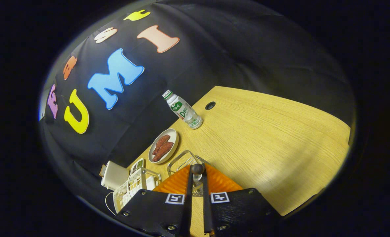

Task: Take the plate from the dish rack, then take the spoon from the basket and place it into the plate.

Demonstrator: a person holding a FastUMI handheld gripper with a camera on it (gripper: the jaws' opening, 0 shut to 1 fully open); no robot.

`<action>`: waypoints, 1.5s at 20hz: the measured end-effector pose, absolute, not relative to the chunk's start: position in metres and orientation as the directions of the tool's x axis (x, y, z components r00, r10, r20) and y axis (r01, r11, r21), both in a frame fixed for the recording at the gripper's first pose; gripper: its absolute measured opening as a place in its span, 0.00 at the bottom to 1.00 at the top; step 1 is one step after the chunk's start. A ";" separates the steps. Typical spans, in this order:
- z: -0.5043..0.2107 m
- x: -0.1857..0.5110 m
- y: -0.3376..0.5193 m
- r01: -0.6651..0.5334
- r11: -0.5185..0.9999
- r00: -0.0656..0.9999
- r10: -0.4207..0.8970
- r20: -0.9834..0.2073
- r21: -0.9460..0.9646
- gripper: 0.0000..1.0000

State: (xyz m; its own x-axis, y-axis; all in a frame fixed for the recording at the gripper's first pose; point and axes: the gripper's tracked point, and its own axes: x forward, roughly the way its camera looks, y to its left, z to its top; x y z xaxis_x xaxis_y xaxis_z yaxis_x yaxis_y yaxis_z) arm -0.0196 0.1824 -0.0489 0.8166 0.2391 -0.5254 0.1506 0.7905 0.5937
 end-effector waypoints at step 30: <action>0.126 -0.108 0.330 -0.487 0.810 0.776 0.573 -0.264 0.326 0.14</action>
State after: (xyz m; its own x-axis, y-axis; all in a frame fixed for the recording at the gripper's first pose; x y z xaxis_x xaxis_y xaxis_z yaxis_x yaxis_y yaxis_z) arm -0.1083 0.3299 0.1256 0.7758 0.5730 -0.2644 -0.4872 0.8101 0.3261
